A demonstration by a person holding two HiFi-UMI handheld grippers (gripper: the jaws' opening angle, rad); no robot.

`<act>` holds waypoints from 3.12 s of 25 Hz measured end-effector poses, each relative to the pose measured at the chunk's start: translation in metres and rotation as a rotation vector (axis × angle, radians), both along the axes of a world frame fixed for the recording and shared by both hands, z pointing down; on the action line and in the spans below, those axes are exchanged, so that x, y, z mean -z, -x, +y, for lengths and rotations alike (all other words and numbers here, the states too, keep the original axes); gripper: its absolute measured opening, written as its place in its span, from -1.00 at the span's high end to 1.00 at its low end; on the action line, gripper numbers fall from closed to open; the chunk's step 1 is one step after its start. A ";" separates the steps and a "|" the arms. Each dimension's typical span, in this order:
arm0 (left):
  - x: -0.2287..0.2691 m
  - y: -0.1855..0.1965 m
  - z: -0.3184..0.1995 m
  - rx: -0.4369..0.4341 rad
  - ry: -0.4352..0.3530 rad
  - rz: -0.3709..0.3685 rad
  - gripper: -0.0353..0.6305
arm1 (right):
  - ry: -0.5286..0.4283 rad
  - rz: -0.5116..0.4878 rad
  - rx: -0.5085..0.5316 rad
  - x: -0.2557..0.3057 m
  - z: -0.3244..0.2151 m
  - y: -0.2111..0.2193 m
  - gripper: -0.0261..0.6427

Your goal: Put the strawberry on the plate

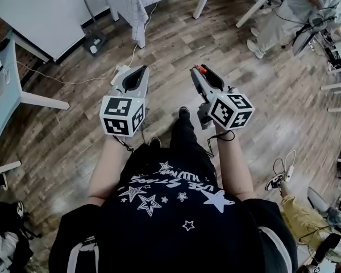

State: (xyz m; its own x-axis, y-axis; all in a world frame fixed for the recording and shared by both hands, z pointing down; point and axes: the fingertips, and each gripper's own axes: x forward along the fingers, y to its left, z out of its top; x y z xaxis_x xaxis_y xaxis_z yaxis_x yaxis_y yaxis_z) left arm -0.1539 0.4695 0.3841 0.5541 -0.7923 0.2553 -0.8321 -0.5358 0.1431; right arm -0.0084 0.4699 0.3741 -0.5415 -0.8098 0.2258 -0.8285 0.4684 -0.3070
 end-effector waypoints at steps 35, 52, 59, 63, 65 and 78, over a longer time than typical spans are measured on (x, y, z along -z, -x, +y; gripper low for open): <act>0.018 -0.168 -0.217 0.195 -0.039 -0.048 0.87 | 0.015 -0.141 0.171 0.001 -0.238 -0.160 0.49; -0.002 -0.150 -0.350 0.150 -0.006 0.006 0.87 | 0.049 -0.061 0.088 -0.011 -0.341 -0.176 0.49; -0.019 -0.133 -0.421 0.120 0.014 0.024 0.87 | 0.079 -0.038 0.081 -0.024 -0.415 -0.156 0.49; -0.024 -0.094 -0.458 0.158 0.031 0.038 0.87 | 0.090 -0.038 0.099 -0.025 -0.458 -0.126 0.49; -0.022 -0.076 -0.475 0.179 0.038 0.041 0.87 | 0.093 -0.033 0.110 -0.023 -0.476 -0.112 0.49; -0.020 -0.023 -0.571 0.161 0.023 0.050 0.87 | 0.109 -0.066 0.099 -0.017 -0.578 -0.060 0.49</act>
State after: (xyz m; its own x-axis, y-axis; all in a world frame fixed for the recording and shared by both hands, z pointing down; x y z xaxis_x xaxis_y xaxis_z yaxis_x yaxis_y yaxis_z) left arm -0.1309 -0.1019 0.4043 0.4327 -0.8663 0.2498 -0.8986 -0.3919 0.1974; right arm 0.0516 -0.1084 0.3912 -0.6342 -0.7241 0.2711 -0.7561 0.5078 -0.4127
